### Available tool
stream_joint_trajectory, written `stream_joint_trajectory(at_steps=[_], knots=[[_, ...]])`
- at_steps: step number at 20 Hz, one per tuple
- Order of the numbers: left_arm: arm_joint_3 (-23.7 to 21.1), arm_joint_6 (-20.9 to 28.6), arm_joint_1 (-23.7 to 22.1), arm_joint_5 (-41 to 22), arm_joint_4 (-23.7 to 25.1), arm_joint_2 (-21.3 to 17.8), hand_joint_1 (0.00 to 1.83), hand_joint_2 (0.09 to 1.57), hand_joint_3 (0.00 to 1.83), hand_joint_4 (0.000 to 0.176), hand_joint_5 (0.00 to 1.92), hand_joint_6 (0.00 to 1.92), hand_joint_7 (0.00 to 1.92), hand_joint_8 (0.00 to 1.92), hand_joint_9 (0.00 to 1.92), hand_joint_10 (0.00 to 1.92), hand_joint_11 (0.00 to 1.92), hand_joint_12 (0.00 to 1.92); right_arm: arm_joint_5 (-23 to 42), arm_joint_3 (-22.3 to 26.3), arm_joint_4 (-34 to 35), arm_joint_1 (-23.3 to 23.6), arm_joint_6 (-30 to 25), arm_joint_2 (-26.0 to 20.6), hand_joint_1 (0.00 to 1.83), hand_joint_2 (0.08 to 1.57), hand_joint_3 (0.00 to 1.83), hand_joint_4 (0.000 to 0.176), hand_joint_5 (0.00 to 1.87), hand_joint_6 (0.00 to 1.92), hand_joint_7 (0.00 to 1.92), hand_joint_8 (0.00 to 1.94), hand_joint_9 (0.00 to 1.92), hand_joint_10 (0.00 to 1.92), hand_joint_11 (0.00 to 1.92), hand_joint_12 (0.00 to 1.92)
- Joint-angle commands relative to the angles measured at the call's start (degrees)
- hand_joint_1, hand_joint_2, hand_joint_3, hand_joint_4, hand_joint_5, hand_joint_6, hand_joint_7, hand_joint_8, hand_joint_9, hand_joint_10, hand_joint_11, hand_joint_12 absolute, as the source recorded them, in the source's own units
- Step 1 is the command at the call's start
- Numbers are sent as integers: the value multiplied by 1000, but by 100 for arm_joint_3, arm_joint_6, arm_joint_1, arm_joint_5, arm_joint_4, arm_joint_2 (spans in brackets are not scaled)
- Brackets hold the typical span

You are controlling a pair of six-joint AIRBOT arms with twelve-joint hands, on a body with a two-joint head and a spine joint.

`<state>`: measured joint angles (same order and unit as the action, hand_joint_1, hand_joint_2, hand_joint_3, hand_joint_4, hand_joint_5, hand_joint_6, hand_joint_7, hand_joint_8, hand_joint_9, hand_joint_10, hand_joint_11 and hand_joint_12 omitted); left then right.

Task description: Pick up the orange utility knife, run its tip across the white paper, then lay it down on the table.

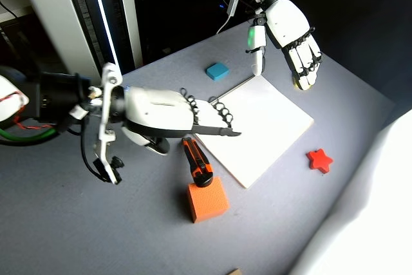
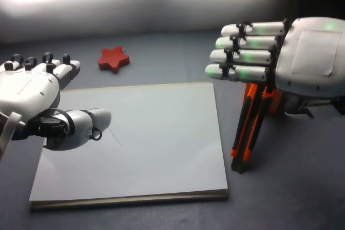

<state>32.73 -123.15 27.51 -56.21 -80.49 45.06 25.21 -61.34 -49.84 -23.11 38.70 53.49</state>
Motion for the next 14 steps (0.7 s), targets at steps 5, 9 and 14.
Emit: stream_joint_trajectory(at_steps=[5, 9, 14], knots=[[19, 35, -24, -342, 464, 1, 106, 1233, 0, 60, 95, 6, 105, 4, 187, 10, 0, 721, 217, 24, -102, -213, 207, 42, 1139, 940, 0, 0, 0, 0, 0, 0, 0, 0, 0, 0], [28, 116, 22, -343, 529, 35, 36, 1240, 3, 57, 71, 1, 70, 1, 170, 6, 0, 727, 74, 15, -102, -340, 323, 123, 1134, 947, 0, 0, 0, 0, 0, 0, 0, 0, 0, 0], [11, 232, 88, -343, 668, 68, 72, 1239, 1, 63, 71, 2, 65, 1, 156, 2, 0, 733, 157, -49, 250, -553, 717, 352, 1126, 961, 0, 0, 0, 0, 0, 0, 0, 0, 0, 0]])
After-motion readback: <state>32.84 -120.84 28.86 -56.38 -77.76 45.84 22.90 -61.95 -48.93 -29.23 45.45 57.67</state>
